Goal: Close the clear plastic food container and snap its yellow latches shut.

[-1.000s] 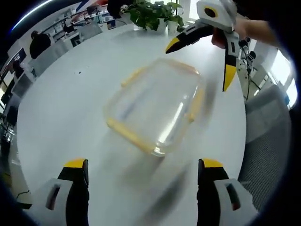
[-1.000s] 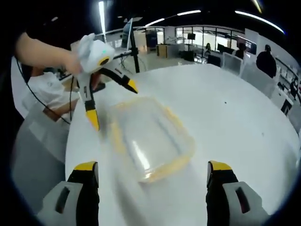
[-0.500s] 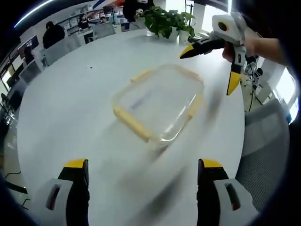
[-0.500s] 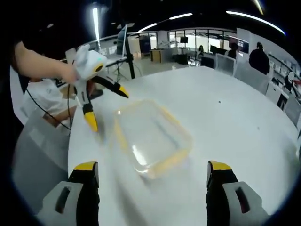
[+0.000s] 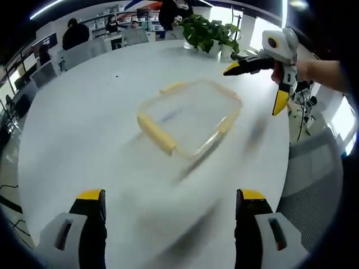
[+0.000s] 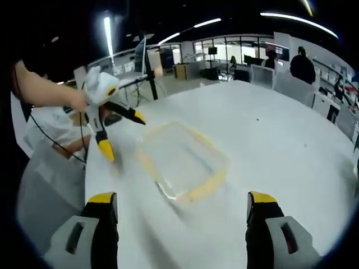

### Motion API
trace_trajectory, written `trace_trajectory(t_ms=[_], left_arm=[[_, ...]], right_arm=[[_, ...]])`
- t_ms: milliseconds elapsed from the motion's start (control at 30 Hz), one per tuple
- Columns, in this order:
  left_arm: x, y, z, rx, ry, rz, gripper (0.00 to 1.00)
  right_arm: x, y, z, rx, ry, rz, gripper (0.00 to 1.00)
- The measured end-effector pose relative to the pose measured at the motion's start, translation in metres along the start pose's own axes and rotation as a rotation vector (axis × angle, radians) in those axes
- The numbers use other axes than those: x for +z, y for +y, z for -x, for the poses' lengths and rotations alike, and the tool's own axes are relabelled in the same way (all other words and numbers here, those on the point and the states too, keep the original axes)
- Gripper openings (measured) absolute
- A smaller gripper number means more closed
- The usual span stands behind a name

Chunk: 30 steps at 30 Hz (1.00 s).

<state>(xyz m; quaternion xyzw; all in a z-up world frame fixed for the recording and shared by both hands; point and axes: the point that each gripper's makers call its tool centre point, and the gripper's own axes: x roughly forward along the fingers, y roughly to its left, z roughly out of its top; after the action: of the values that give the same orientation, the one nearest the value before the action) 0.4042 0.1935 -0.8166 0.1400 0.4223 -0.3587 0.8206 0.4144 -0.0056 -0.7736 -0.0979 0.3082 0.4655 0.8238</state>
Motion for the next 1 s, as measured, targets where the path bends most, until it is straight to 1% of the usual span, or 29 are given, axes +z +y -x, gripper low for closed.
trace_trajectory(t_ms=[67, 233, 333, 500, 600, 733, 833, 1000], left_arm=[[-0.001, 0.000, 0.002, 0.000, -0.009, 0.012, 0.98], [0.000, -0.001, 0.005, 0.000, -0.051, 0.045, 0.97], [-0.002, -0.003, 0.006, 0.003, -0.053, 0.044, 0.97], [-0.003, -0.006, 0.008, 0.006, -0.084, 0.076, 0.96], [-0.003, -0.011, 0.009, -0.005, -0.104, 0.097, 0.96], [-0.006, -0.014, 0.010, 0.005, -0.115, 0.104, 0.96], [-0.010, -0.018, 0.011, 0.003, -0.123, 0.125, 0.96], [-0.015, -0.019, 0.012, 0.004, -0.130, 0.145, 0.96]], right_arm=[[-0.001, 0.000, 0.001, -0.002, -0.004, -0.005, 0.97], [-0.001, 0.006, 0.004, -0.002, -0.017, -0.013, 0.97], [-0.002, 0.008, 0.006, -0.004, -0.028, -0.027, 0.97], [-0.004, 0.012, 0.010, -0.009, -0.038, -0.036, 0.97], [-0.002, 0.013, 0.012, -0.015, -0.057, -0.059, 0.97], [-0.004, 0.014, 0.014, -0.025, -0.069, -0.077, 0.97], [-0.007, 0.016, 0.015, -0.031, -0.074, -0.093, 0.97], [-0.005, 0.019, 0.016, -0.036, -0.096, -0.113, 0.97]])
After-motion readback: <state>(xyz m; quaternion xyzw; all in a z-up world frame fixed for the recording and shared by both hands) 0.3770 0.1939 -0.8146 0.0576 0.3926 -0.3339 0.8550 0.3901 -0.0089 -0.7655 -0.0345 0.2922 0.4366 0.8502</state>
